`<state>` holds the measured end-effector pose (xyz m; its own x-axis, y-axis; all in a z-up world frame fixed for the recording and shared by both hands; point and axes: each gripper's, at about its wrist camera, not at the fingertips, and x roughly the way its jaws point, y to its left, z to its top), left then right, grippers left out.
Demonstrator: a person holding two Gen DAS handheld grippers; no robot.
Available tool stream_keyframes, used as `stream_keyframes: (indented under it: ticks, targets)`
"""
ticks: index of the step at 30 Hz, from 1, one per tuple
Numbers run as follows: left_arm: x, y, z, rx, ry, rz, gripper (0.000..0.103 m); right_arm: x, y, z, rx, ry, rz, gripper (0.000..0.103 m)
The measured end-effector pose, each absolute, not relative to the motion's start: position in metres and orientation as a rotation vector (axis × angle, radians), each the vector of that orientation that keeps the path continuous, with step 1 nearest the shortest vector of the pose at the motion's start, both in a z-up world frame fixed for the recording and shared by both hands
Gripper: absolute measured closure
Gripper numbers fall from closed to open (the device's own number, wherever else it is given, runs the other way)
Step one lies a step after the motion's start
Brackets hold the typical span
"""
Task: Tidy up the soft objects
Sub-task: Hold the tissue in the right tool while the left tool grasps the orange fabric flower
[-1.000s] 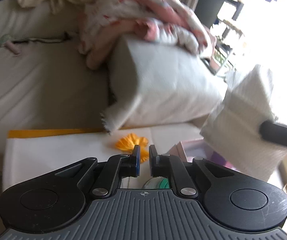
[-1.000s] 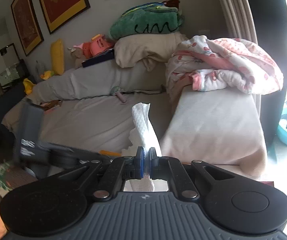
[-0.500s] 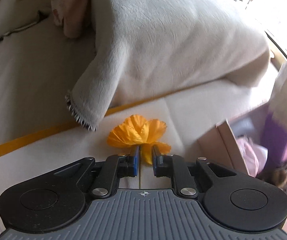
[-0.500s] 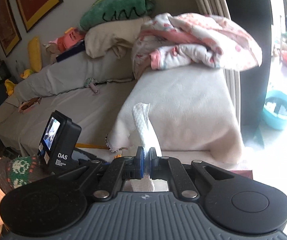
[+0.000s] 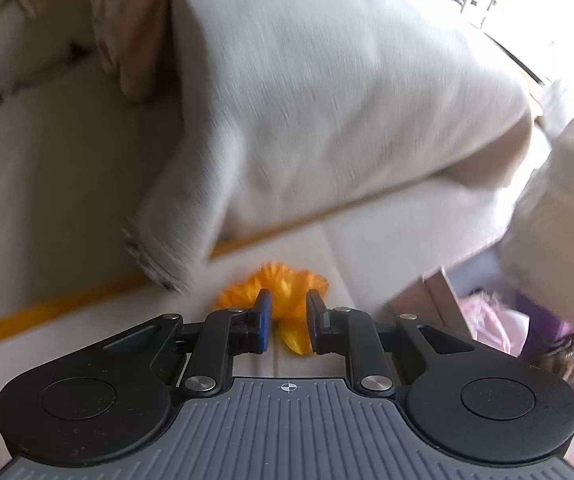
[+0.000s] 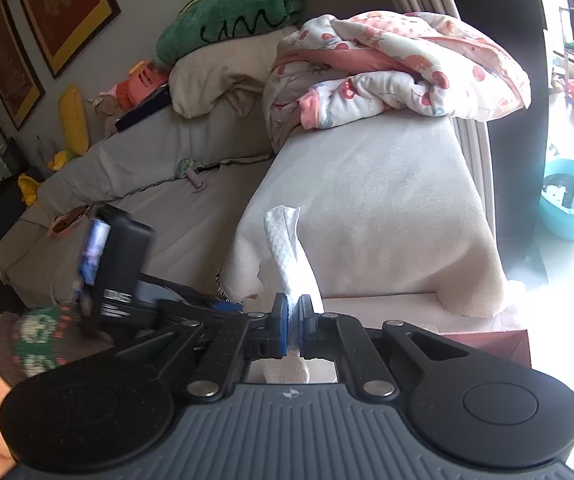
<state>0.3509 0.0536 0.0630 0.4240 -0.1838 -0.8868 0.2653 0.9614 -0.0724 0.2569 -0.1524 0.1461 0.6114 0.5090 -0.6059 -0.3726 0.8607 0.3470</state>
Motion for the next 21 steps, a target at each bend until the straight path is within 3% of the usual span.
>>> stream_keyframes:
  ticks: [2,5,6,12,21]
  targets:
    - [0.349,0.05,0.062,0.108,1.081,-0.292,0.07,0.255,-0.153,0.146,0.179,0.753,0.508,0.098]
    - [0.349,0.049,0.064,0.066,1.102,-0.327,0.049,0.256,-0.155,0.146,0.188,0.754,0.508,0.098]
    - [0.348,0.049,0.064,0.07,1.102,-0.337,0.047,0.256,-0.155,0.146,0.192,0.755,0.508,0.098]
    - [0.343,0.051,0.073,0.152,1.009,-0.252,0.051,0.255,-0.153,0.146,0.188,0.754,0.518,0.098]
    - [0.355,0.058,0.06,0.125,1.135,-0.198,0.058,0.255,-0.149,0.146,0.179,0.768,0.518,0.098]
